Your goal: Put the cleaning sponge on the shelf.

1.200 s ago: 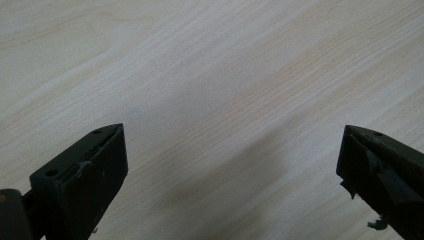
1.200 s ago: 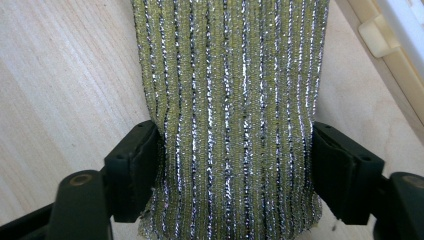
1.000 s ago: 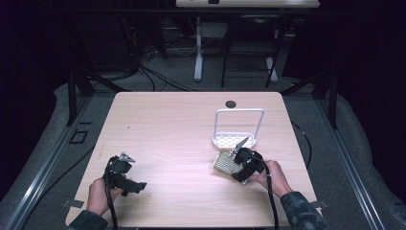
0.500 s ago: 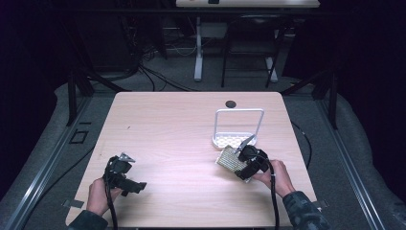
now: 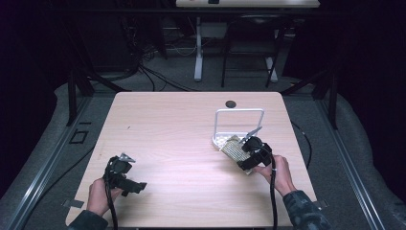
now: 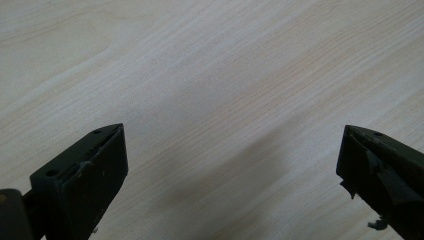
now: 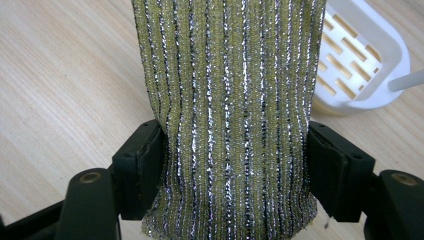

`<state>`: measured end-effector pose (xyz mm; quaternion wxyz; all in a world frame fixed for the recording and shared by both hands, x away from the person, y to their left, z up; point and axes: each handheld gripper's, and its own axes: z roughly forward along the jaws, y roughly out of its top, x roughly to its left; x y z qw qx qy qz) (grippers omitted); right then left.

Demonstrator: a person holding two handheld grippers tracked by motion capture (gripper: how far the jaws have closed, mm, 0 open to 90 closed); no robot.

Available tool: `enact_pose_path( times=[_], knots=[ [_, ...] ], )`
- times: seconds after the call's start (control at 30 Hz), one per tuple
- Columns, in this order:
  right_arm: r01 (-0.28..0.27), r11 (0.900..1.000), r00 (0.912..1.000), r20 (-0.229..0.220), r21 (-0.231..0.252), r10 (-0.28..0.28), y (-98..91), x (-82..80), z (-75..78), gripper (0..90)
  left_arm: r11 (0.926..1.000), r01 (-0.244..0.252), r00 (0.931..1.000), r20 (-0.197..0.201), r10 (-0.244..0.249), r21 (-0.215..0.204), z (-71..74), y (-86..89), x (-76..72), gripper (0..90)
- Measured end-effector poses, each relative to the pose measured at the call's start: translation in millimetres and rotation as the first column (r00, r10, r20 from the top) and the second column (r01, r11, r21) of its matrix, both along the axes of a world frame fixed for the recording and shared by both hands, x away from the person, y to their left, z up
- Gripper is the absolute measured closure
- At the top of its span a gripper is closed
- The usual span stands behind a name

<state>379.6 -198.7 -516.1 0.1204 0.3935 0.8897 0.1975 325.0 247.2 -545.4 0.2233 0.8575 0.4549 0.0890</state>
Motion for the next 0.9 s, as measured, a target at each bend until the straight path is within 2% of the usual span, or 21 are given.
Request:
enact_pose_path(
  times=[0.37, 0.57, 0.63, 0.9],
  knots=[
    [0.040, 0.9992, 0.9992, 0.007, 0.001, -0.040, -1.4, 5.2, 2.9, 29.5, 1.0000, 0.000, 1.0000, -0.002, 0.000, 0.000, -0.4, -0.8, 0.1, 0.3],
    [0.063, 0.9980, 0.9975, 0.030, -0.006, -0.063, 1.9, 10.5, 3.3, 29.5, 1.0000, -0.002, 1.0000, -0.003, 0.002, 0.000, -0.4, -0.6, 0.3, 0.3],
    [0.080, 0.9967, 0.9962, 0.038, -0.016, -0.079, 3.1, 12.5, 2.7, 29.5, 1.0000, -0.001, 1.0000, -0.003, 0.001, 0.000, -0.5, -0.8, 0.3, 0.3],
    [0.139, 0.9904, 0.9877, 0.073, -0.002, -0.138, 10.0, 25.5, 3.6, 29.3, 1.0000, -0.003, 1.0000, -0.002, 0.003, -0.001, -0.4, -0.5, -0.1, 0.3]
  ],
)
